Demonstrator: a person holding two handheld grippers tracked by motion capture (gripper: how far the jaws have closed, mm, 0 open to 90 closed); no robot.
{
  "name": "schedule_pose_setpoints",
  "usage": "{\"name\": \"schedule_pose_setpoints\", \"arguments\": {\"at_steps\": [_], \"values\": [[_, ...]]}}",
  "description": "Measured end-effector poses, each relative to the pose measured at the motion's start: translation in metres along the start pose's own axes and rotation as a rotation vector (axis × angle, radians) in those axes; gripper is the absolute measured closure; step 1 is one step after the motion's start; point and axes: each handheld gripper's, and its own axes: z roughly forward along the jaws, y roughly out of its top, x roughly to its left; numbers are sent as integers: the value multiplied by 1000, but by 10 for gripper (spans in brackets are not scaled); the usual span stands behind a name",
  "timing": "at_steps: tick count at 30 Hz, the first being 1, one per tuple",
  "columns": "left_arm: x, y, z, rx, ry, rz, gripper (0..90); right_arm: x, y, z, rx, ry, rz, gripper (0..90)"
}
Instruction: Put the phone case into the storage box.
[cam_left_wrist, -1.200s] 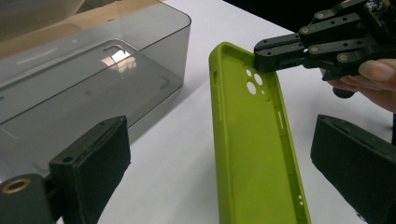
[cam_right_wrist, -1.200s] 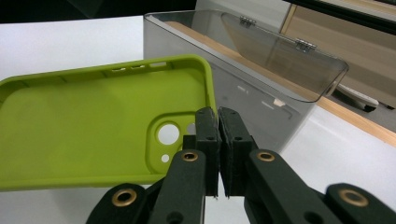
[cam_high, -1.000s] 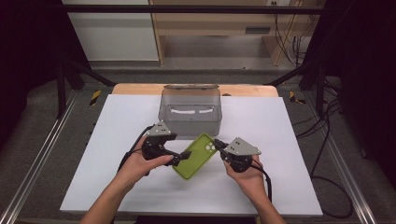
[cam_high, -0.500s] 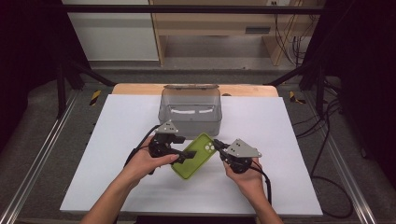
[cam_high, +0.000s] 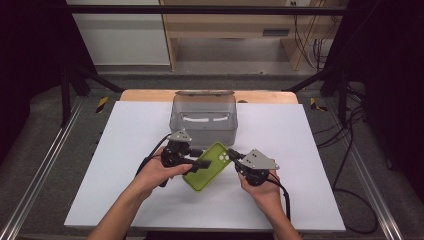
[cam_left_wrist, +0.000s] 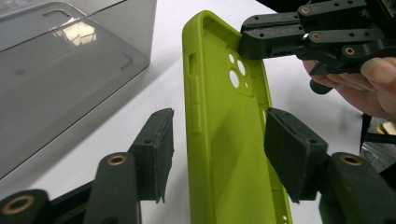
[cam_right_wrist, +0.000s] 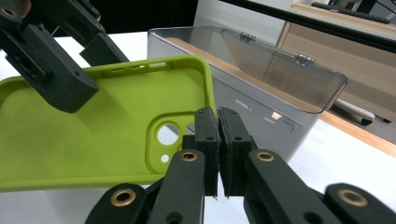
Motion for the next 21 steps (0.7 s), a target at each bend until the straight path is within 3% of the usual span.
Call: {"name": "schedule_pose_setpoints", "arguments": {"at_steps": [21], "values": [[6,-1,6,19,-38,-24,622,1,1,-1,-7,-1,-10,874]]}}
